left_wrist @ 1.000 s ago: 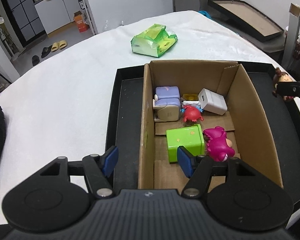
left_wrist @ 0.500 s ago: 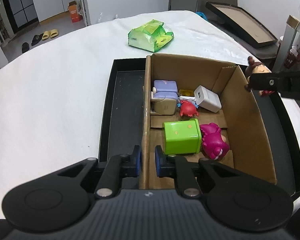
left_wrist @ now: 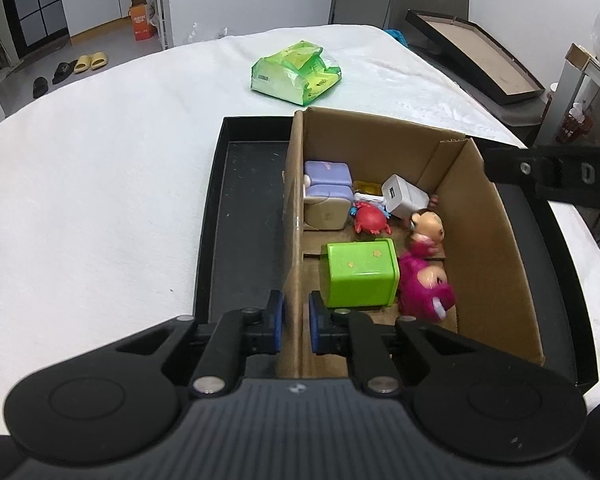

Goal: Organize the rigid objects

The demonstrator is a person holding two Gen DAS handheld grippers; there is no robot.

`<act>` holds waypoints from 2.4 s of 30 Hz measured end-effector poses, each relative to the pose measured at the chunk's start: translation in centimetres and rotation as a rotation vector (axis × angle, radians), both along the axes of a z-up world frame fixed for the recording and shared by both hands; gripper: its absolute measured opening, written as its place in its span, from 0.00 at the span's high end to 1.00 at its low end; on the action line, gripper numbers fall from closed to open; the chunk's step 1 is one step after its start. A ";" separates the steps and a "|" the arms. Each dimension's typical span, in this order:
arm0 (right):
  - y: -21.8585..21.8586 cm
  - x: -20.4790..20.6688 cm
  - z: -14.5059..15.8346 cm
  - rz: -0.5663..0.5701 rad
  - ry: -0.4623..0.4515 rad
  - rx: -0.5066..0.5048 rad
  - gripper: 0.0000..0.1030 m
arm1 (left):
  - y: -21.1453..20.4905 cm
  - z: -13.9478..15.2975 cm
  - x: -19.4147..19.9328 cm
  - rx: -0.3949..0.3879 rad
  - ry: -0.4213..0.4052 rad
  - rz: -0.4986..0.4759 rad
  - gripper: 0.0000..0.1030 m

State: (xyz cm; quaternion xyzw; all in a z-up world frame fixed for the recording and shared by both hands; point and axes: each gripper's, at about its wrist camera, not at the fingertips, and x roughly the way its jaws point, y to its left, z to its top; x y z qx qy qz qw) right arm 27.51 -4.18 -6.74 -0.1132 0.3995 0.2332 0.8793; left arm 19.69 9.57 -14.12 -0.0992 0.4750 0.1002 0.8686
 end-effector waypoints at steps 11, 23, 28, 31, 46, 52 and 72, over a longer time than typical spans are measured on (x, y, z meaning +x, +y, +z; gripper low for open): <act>-3.5 -1.4 0.3 -0.056 0.026 0.021 0.36 | -0.6 1.4 -0.5 0.000 -0.006 -0.020 0.84; -5.9 -3.0 1.3 -0.090 0.044 0.071 0.07 | -0.9 4.0 -1.7 -0.011 -0.023 -0.012 0.55; -6.6 -3.4 2.0 -0.110 0.057 0.112 0.00 | -1.1 6.1 -2.0 0.002 -0.033 -0.020 0.42; -7.1 -3.6 2.7 -0.123 0.062 0.121 0.00 | -1.4 7.9 -2.3 0.001 -0.047 -0.040 0.35; -10.8 -5.8 5.7 -0.200 0.036 0.179 0.00 | -3.5 12.5 -4.9 -0.024 -0.091 -0.106 0.16; -12.4 -7.6 6.4 -0.252 0.021 0.232 0.00 | -4.2 13.9 -6.9 0.010 -0.112 -0.129 0.14; -13.7 -14.1 10.0 -0.278 -0.018 0.195 0.00 | -5.0 17.0 -12.7 0.011 -0.175 -0.163 0.14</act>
